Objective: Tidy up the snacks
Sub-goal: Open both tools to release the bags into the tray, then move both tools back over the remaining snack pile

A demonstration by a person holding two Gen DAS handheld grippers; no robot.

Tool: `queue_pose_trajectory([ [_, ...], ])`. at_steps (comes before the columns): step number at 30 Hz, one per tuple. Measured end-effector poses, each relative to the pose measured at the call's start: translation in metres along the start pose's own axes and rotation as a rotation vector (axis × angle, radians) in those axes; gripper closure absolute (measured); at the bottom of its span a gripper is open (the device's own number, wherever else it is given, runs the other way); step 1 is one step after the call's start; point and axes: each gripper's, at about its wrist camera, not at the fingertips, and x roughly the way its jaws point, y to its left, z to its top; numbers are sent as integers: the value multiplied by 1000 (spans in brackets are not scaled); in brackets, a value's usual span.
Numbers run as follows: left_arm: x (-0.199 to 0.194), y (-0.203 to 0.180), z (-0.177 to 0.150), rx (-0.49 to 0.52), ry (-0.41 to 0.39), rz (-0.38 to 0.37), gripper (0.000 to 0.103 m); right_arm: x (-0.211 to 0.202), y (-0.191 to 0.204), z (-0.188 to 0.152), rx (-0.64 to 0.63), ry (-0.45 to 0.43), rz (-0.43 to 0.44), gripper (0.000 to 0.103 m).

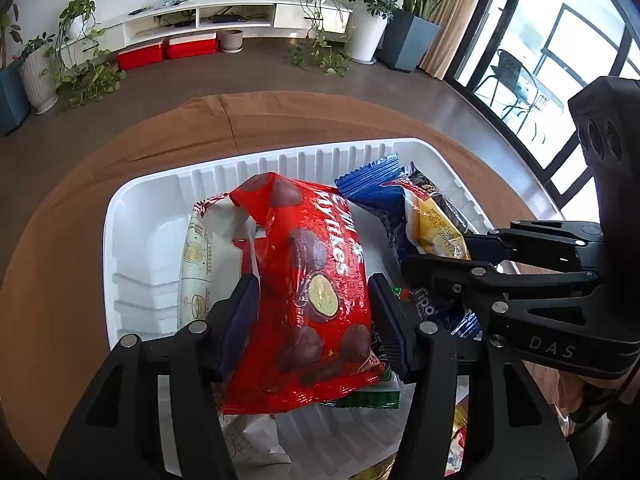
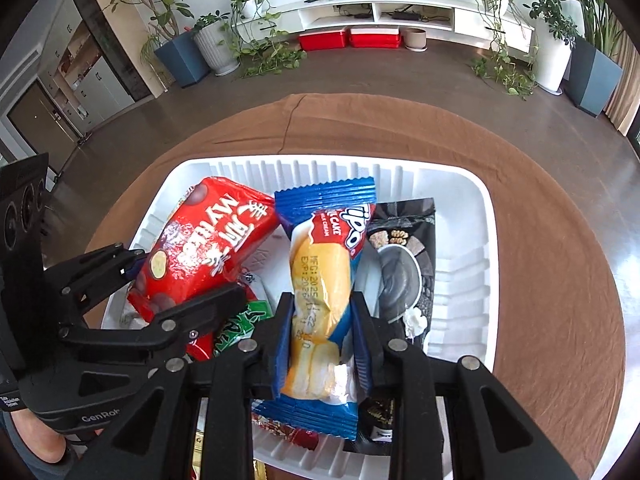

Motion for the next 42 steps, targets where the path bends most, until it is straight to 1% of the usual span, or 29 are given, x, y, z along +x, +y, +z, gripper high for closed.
queue_pose_trajectory([
  [2, -3, -1, 0, 3, -3, 4, 46, -2, 0, -1, 0, -3, -2, 73],
  [4, -11, -6, -4, 2, -9, 6, 40, -3, 1, -2, 2, -7, -3, 72],
  [7, -22, -5, -11, -1, -17, 4, 36, -9, 1, -3, -3, -20, -12, 66],
  [9, -27, -5, -12, 1, -27, 7, 34, -14, 2, -4, -2, -30, -16, 59],
  [10, -31, -5, -13, 2, -32, 7, 32, -17, 2, -5, -1, -36, -14, 57],
  [11, -36, -5, -14, 2, -40, 5, 31, -20, 2, -5, 0, -40, -13, 54],
  [14, -57, -7, -21, 7, -72, 13, 27, -36, 4, -8, -6, -66, -14, 43],
  [15, -63, -7, -23, 4, -80, 14, 23, -41, 4, -8, -5, -73, -11, 38],
  [16, -72, -8, -25, 1, -89, 14, 18, -48, 4, -8, 2, -85, -4, 35],
  [18, -90, -9, -32, 2, -109, 13, 12, -64, 2, -11, 26, -113, 17, 26],
  [21, -118, -13, -45, 1, -139, 8, 7, -89, -5, -22, 84, -160, 82, 19],
  [22, -128, -19, -56, -6, -151, 4, 6, -96, -8, -25, 105, -173, 101, 18],
  [26, -160, -27, -89, -9, -171, 0, 3, -129, -14, -55, 191, -227, 174, 14],
  [27, -167, -28, -101, -16, -170, 2, 3, -135, -13, -64, 203, -235, 190, 14],
  [29, -176, -31, -124, -34, -170, -7, 3, -148, -9, -87, 215, -256, 214, 14],
  [32, -183, -38, -157, -75, -170, -25, 3, -164, 2, -127, 217, -293, 227, 13],
  [33, -184, -40, -168, -87, -164, -29, 3, -167, 6, -140, 219, -303, 228, 11],
  [35, -187, -42, -193, -110, -147, -34, 3, -171, 14, -166, 211, -309, 220, 11],
  [37, -187, -47, -215, -127, -134, -40, 3, -173, 23, -194, 193, -324, 193, 11],
  [40, -183, -52, -236, -143, -102, -51, 3, -173, 30, -231, 199, -326, 168, 11],
  [42, -178, -54, -244, -143, -79, -41, 3, -171, 33, -249, 211, -315, 151, 11],
])
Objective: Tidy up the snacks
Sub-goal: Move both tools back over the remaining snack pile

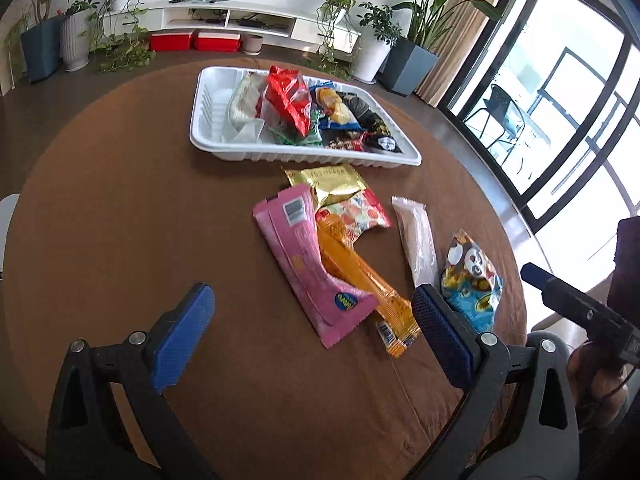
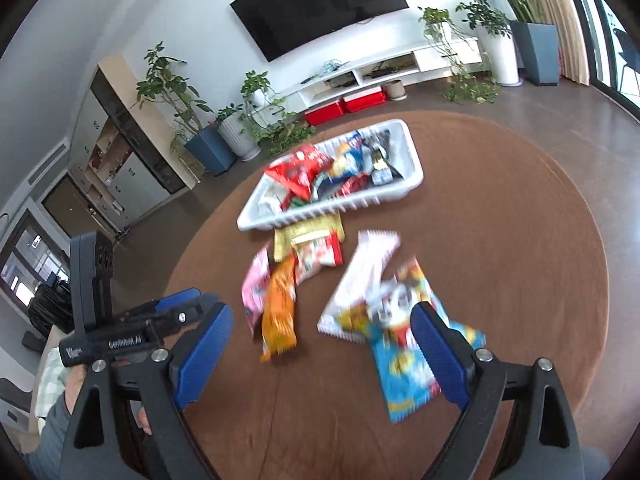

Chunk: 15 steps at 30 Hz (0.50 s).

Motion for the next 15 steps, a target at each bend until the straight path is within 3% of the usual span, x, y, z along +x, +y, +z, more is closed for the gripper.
queue_pose_trajectory([
  [9, 7, -1, 21, -1, 19, 34, 3, -11, 1, -32, 3, 12, 7, 11],
  [15, 30, -1, 39, 21, 52, 108, 4, -7, 6, -38, -9, 25, 16, 11],
])
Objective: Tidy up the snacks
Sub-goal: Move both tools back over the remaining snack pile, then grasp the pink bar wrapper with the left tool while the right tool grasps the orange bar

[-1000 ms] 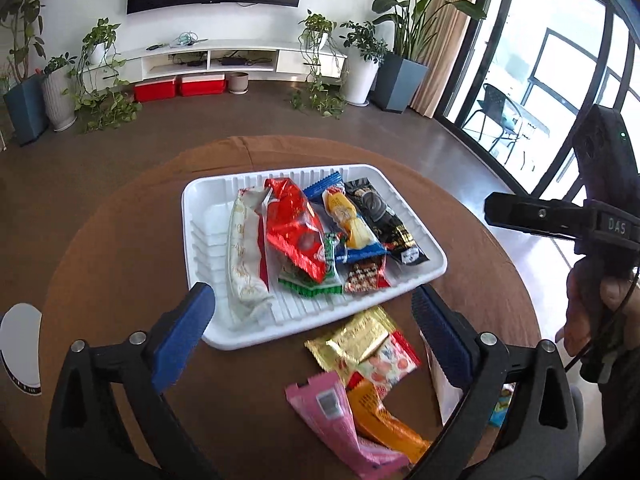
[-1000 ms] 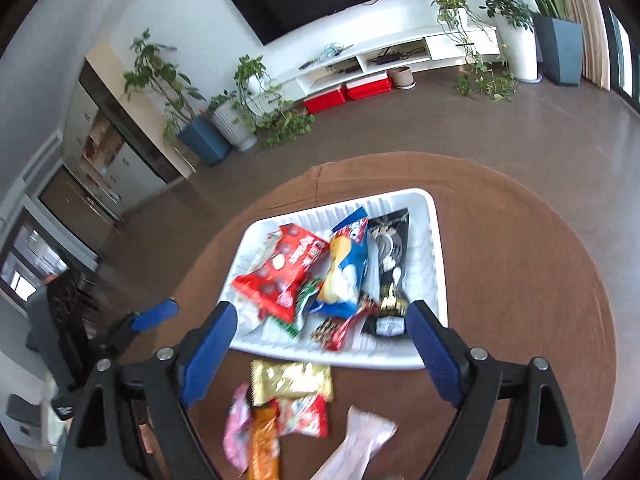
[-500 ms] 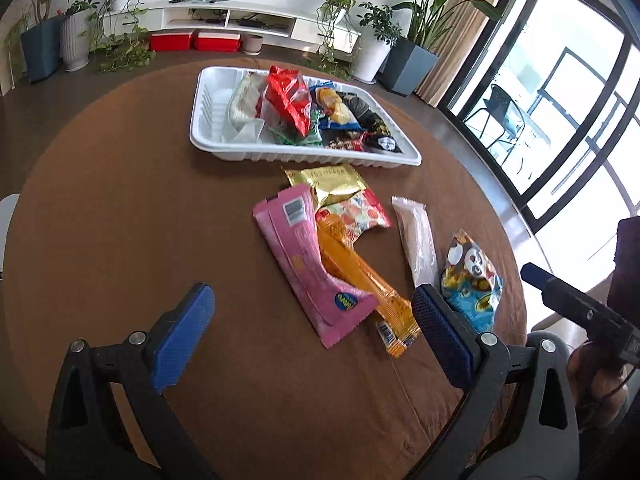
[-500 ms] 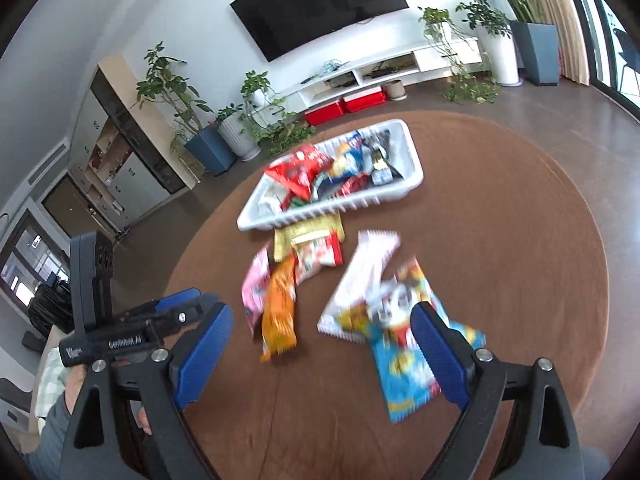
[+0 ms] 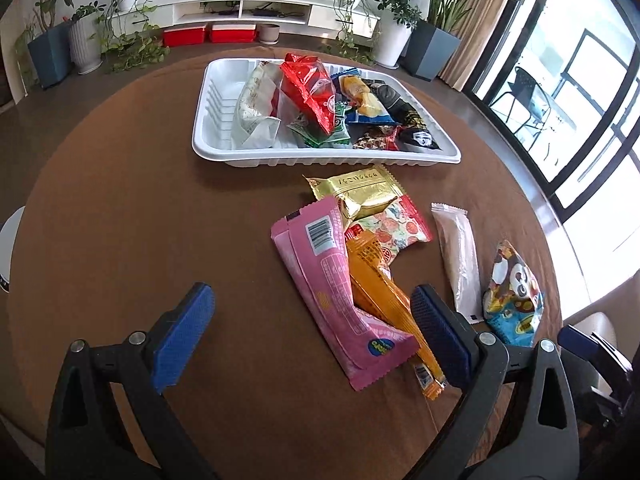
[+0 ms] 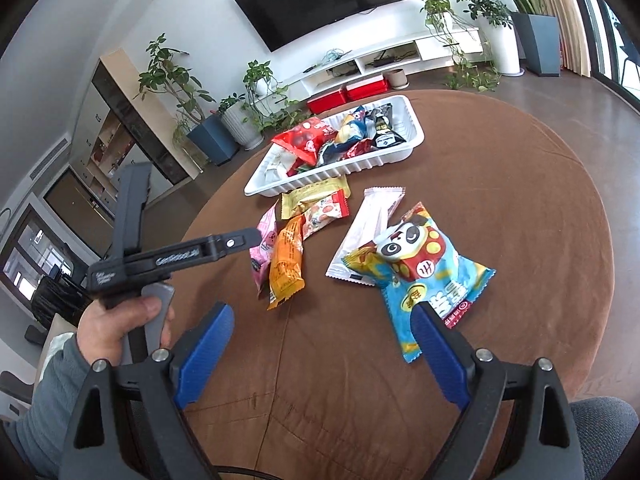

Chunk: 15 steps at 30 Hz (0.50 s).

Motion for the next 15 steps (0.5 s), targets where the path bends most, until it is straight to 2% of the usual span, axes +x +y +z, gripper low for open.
queue_pose_trajectory([
  [2, 9, 1, 4, 5, 17, 5, 9, 1, 2, 0, -9, 2, -1, 11],
  [4, 18, 2, 6, 4, 40, 8, 19, 1, 2, 1, -10, 3, 0, 11],
  [8, 27, 5, 9, 9, 54, 15, 22, 2, 3, 2, -17, 2, -2, 11],
  [12, 31, 10, 12, 20, 61, 32, 30, 5, 3, 3, -19, 12, -3, 13],
  [15, 35, 14, 11, 25, 72, 46, 30, 5, 5, 3, -29, 18, -3, 13],
])
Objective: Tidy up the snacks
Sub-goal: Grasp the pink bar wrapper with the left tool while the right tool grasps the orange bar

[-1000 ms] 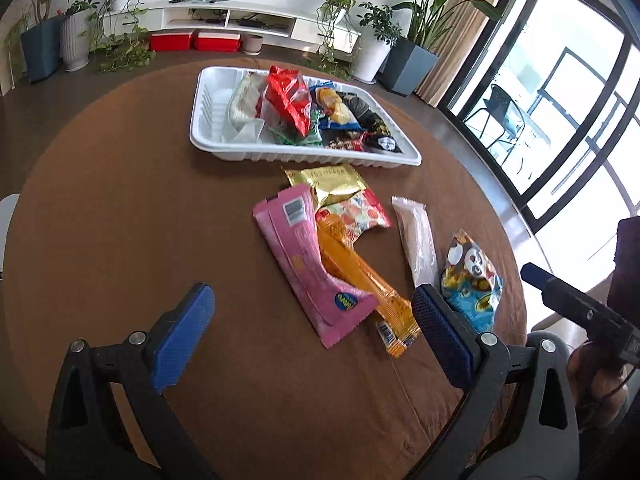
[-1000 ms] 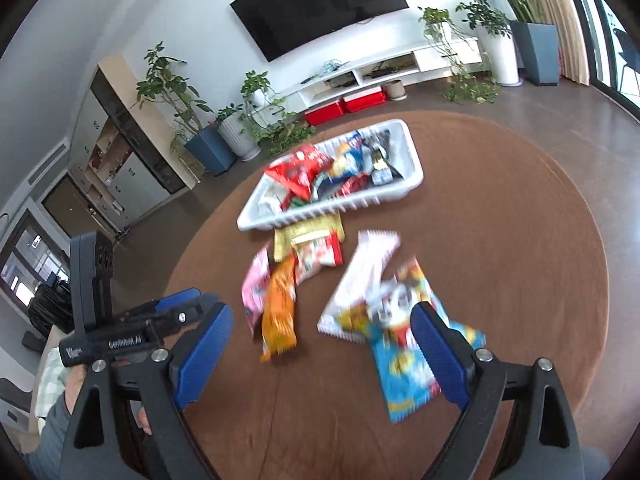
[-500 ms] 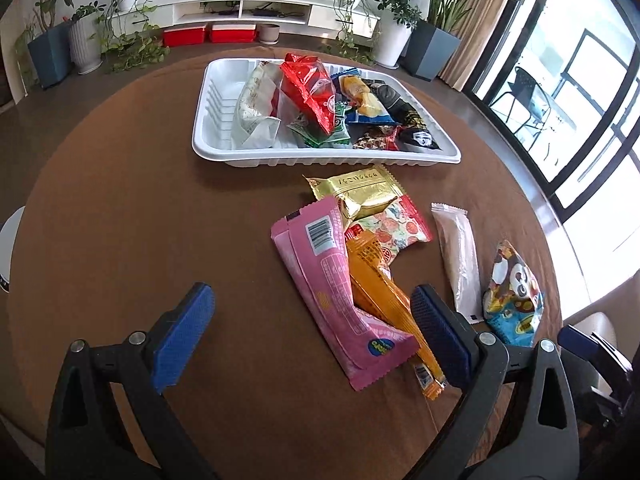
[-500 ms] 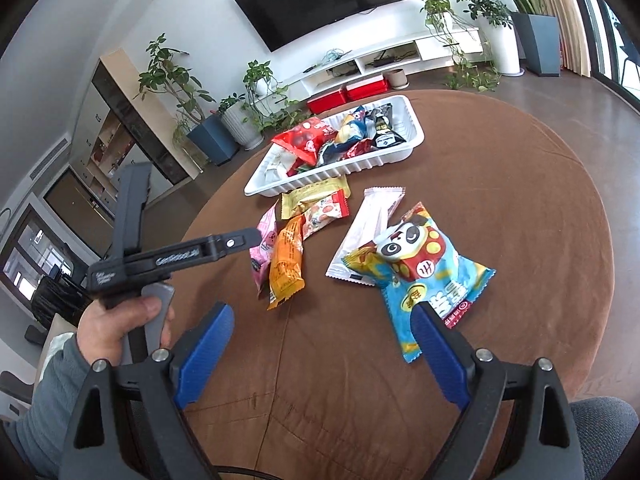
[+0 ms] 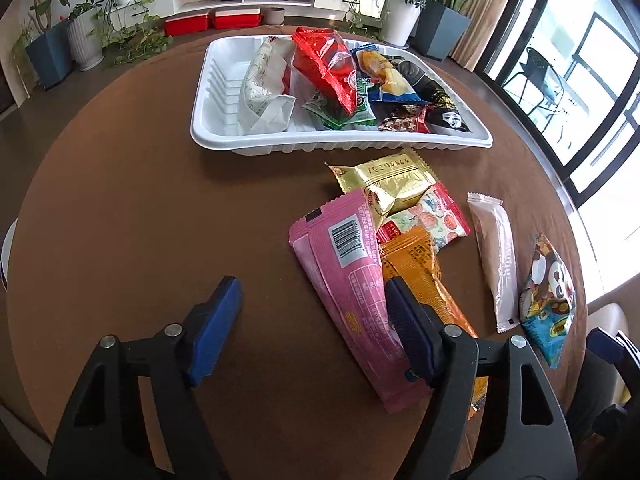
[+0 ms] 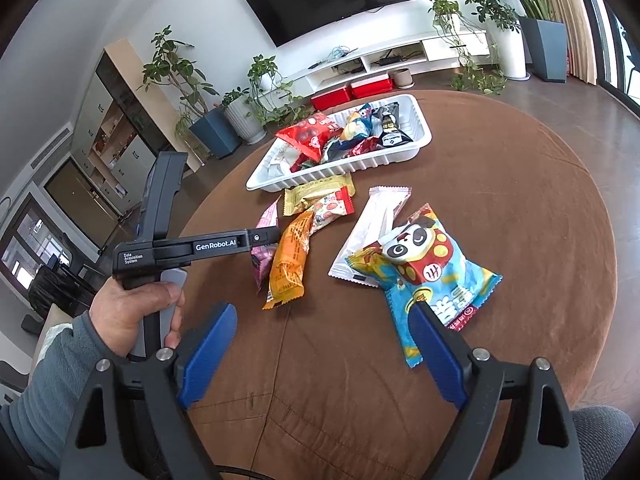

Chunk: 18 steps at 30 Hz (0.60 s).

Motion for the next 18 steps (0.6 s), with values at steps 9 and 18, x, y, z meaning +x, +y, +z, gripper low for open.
queue_pose_trajectory([
  [9, 5, -12, -1, 68, 4, 18, 51, 5, 8, -1, -26, 16, 1, 14],
  [18, 5, -12, -3, 93, 4, 13, 75, 9, 11, -2, -35, 31, -2, 16],
])
